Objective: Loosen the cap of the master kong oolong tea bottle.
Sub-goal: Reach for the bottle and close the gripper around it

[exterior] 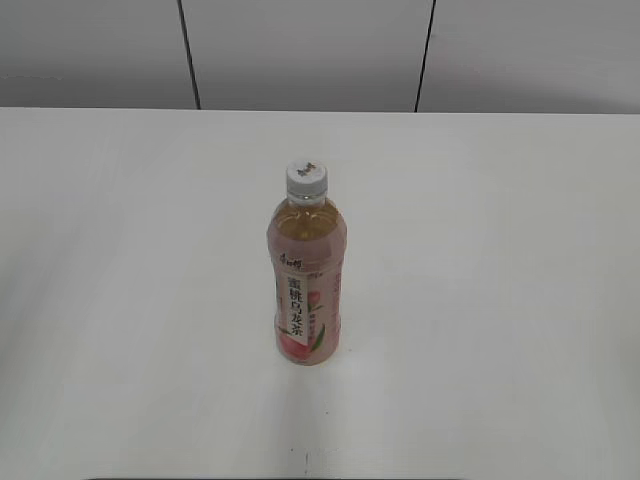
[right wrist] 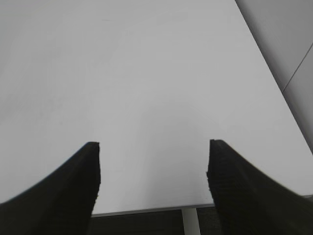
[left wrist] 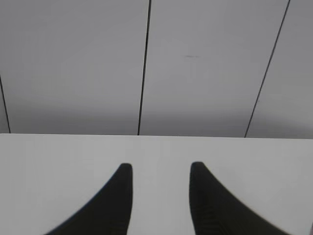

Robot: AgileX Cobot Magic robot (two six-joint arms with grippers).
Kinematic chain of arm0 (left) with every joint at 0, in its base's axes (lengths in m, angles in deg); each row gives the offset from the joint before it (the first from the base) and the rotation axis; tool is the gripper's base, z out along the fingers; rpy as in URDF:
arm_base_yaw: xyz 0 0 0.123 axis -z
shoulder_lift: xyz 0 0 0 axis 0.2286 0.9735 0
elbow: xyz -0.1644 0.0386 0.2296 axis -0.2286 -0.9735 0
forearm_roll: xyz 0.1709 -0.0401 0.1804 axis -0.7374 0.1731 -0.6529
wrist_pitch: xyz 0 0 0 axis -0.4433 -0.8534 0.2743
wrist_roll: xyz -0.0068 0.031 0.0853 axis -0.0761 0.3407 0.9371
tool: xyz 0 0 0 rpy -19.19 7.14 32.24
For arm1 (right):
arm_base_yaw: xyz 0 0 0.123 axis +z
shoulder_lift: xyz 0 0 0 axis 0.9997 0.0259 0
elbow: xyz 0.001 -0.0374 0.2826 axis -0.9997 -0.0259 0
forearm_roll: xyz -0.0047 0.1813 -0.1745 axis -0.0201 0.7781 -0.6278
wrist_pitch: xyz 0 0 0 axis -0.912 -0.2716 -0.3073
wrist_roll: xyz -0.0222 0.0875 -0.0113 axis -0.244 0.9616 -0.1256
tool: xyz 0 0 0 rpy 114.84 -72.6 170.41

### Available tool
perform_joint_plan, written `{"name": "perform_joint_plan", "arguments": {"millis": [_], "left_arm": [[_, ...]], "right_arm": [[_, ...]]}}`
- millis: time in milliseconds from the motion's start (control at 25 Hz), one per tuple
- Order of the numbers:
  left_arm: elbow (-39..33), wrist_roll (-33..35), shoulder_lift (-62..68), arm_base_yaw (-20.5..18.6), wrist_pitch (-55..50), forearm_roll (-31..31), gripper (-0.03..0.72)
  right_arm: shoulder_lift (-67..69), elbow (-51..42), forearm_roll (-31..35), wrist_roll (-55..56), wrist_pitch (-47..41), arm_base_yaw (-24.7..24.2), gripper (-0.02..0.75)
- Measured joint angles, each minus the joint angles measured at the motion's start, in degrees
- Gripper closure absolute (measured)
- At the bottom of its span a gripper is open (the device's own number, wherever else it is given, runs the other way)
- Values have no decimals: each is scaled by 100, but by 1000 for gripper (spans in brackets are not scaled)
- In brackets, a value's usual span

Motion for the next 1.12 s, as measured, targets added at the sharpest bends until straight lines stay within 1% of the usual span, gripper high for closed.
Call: {"name": "perform_joint_plan", "arguments": {"millis": [160,360,480,640,840,960,1040,1120], "left_arm": [[-651,6,358,24,681,51,447],[-1219,6,734,371,1551,114,447],[-1262,6,985,747,1971,100,447],[-1279,6,1488,1435,2379,-35,447],[-1284,6,2443,2324,3146,-136,447],[-1482,-71,3040,2752,4041,-148,445],[-1737,-294,3580,2975,4733,-216,430],[-1983,-456,3966,3130,5360,-522,412]], "right_arm": [[0,0,0,0,0,0,219],[0,0,0,0,0,0,219],[0,0,0,0,0,0,219],[0,0,0,0,0,0,219],[0,0,0,0,0,0,219],[0,0,0,0,0,0,219],[0,0,0,0,0,0,219],[0,0,0,0,0,0,219]]}}
